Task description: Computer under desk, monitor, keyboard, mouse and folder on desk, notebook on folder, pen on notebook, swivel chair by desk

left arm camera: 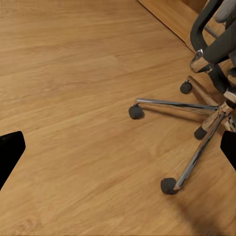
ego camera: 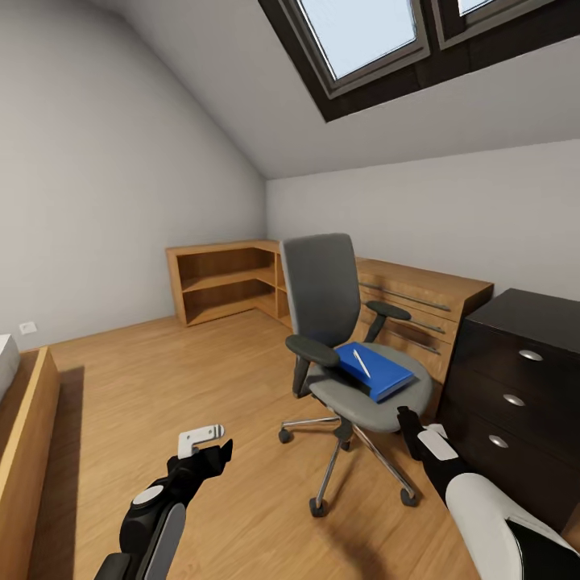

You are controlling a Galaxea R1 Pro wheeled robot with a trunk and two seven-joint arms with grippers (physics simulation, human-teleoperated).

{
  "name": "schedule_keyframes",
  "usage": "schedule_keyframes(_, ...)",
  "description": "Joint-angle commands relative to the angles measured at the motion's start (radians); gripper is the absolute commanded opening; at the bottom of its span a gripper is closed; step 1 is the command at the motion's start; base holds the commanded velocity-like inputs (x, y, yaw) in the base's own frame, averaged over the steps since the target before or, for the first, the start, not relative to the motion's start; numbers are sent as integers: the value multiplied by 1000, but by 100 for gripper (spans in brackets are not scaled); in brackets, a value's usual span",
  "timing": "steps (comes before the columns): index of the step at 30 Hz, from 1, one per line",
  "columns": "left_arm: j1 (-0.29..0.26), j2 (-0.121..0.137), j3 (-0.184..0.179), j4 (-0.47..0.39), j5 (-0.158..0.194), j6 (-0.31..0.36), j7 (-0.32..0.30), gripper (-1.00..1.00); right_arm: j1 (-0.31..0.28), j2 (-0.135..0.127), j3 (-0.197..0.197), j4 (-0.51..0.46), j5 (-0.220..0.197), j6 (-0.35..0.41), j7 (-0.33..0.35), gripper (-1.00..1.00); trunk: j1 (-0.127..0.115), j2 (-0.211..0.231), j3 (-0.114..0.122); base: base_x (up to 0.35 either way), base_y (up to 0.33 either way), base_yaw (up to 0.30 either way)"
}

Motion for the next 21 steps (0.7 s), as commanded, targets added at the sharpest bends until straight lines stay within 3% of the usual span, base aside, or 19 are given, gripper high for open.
schedule_keyframes(1, -1, 0, -1, -2, 11, 4, 9, 100, 0, 0, 1, -1, -10, 0, -4, 100, 0, 0, -1, 1, 0, 0)
schedule_keyframes(13, -1, 0, -1, -6, 11, 4, 10, 100, 0, 0, 0, 1, -11, 0, -4, 100, 46, -84, -39, 0, 0, 0)
schedule_keyframes(21, -1, 2, 3, -6, 11, 6, 10, 100, 0, 1, 0, 1, -11, 0, -3, 100, 46, -84, -39, 0, 0, 0)
